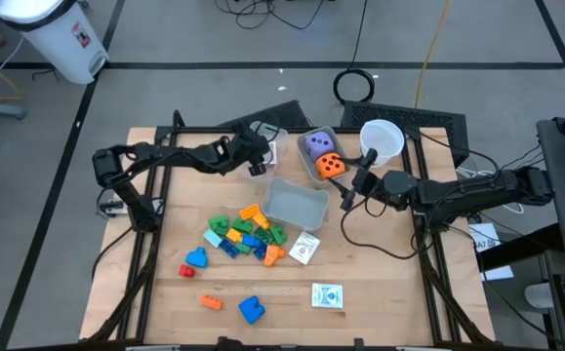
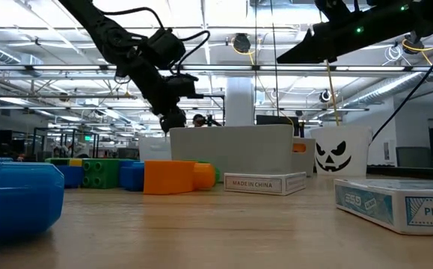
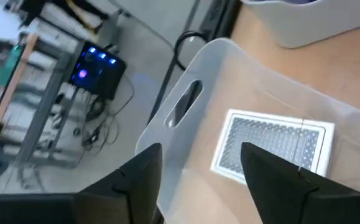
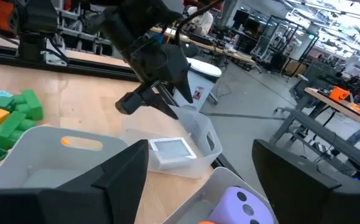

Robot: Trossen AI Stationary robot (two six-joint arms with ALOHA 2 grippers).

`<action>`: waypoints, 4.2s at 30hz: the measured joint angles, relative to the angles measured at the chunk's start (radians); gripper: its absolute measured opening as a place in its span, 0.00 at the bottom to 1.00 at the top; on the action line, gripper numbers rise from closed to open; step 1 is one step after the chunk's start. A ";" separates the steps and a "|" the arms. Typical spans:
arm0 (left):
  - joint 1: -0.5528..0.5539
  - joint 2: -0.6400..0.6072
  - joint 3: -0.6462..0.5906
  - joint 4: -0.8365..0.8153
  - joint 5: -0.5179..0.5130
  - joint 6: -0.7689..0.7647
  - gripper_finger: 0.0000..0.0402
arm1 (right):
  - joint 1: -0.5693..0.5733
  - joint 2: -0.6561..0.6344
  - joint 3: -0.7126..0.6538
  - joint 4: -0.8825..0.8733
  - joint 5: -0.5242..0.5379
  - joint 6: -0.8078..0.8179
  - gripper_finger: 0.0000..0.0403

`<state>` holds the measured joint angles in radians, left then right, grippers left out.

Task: Pick & Place Toys
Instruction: Put the blue playing card box into the transparent bin

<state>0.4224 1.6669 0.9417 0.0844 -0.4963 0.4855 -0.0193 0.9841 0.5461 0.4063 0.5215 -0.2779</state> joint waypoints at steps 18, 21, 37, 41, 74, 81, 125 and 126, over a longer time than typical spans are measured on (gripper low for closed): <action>-0.214 -0.488 -0.340 0.346 0.439 -0.542 0.51 | 0.127 0.000 0.000 -0.006 -0.235 0.027 0.68; -0.266 -0.549 -0.471 0.558 0.364 -0.574 0.49 | 0.208 0.021 0.000 0.049 -0.409 0.081 0.68; -0.351 -0.600 -0.555 0.664 0.313 -0.734 0.50 | 0.743 0.482 0.432 -0.317 -0.142 0.331 0.98; -0.355 -0.574 -0.554 0.675 0.314 -0.779 0.50 | 0.738 0.589 0.538 -0.646 -0.100 0.563 0.98; -0.356 -0.545 -0.554 0.676 0.312 -0.857 0.50 | 0.667 0.701 0.537 -1.073 -0.213 0.719 0.98; -0.356 -0.545 -0.554 0.676 0.312 -0.857 0.50 | 0.676 0.605 0.539 -1.092 -0.208 0.768 0.98; -0.430 -0.479 -0.546 0.794 0.313 -0.942 0.50 | 0.567 0.310 0.082 -0.298 -0.161 0.268 0.71; -0.439 -0.466 -0.538 0.824 0.313 -0.941 0.50 | 0.573 0.288 0.082 -0.289 -0.097 0.228 0.71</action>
<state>-0.0166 1.2009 0.4038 0.9084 -0.1829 -0.4553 0.5542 1.2726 0.6281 0.1170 0.4244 -0.0495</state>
